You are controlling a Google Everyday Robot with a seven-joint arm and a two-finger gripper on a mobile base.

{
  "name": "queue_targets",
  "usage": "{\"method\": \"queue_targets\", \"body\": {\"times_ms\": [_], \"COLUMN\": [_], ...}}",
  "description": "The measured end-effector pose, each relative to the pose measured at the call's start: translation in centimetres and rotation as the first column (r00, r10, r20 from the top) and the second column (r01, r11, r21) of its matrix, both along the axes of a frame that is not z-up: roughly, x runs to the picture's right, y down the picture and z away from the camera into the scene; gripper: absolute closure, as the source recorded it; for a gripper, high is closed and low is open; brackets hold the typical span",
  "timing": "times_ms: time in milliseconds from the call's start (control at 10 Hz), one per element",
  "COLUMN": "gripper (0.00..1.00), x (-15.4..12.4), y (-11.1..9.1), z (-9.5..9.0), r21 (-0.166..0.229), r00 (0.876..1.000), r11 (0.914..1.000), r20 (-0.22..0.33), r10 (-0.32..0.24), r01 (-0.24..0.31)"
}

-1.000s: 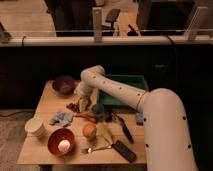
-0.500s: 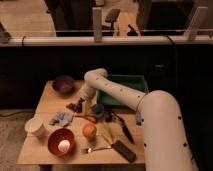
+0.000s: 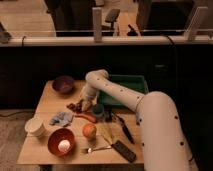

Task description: Place grapes in paper cup

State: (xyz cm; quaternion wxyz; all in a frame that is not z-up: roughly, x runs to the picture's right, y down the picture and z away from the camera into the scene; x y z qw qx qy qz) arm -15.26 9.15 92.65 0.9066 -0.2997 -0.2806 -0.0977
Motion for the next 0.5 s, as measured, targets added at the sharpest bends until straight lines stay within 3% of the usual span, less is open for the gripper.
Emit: {"method": "queue_targets", "body": {"times_ms": [300,500], "gripper": [1.00,1.00], "x": [-0.37,-0.35], "y": [0.26,0.29], "z": [0.45,0.44], "r21": [-0.008,-0.009], "r00": [1.000,1.000], "r11": [1.0000,1.0000], "r20": [0.012,0.012], "r10": [-0.002,-0.002], "r01": [0.002,0.003]}}
